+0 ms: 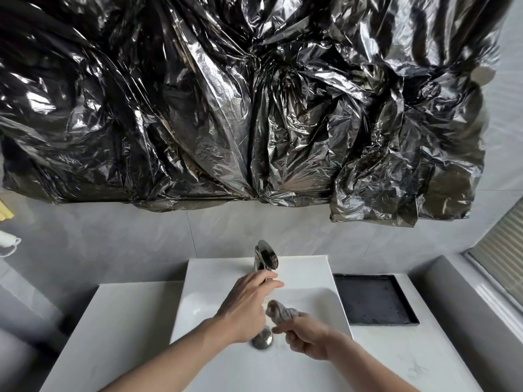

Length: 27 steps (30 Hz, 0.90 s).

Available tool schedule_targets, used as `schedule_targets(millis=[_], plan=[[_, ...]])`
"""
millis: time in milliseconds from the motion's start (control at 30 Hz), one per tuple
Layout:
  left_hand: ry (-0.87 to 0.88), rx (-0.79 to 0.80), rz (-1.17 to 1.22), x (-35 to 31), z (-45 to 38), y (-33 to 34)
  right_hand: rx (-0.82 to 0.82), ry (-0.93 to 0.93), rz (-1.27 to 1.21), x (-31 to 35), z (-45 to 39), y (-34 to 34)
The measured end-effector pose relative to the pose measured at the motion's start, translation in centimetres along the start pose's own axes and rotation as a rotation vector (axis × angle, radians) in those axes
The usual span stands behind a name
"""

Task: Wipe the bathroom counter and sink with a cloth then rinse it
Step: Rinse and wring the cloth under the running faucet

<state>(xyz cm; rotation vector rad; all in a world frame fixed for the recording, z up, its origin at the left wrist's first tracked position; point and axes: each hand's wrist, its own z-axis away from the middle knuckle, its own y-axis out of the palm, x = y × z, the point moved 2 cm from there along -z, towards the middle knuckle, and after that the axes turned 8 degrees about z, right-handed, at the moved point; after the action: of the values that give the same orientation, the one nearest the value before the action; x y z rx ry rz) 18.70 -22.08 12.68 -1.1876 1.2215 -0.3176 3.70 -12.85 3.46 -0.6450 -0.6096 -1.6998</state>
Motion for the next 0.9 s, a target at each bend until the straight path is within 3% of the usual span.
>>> schedule_targets(millis=[100, 300, 467, 567, 733, 900], plan=[[0.094, 0.102, 0.006, -0.5, 4.1, 0.4, 0.095, 0.020, -0.005, 1.0, 2.3, 0.1], [0.271, 0.236, -0.238, -0.1, 5.0, -0.5, 0.291, -0.053, 0.189, 4.7, 6.5, 3.0], [0.371, 0.014, -0.372, -0.7, 3.1, -3.0, 0.339, -0.155, 0.287, 8.8, 8.8, 5.7], [0.318, -0.033, -0.469, -1.7, 1.6, -4.8, 0.240, -0.156, 0.440, 10.0, 9.6, 6.5], [0.143, 0.108, -0.703, -3.4, 0.1, -6.0, -0.139, -0.196, 0.813, 10.6, 9.1, 7.8], [-0.021, 0.180, -0.669, -3.9, -0.4, -5.2, -0.367, -0.319, 1.285, 10.8, 9.5, 8.5]])
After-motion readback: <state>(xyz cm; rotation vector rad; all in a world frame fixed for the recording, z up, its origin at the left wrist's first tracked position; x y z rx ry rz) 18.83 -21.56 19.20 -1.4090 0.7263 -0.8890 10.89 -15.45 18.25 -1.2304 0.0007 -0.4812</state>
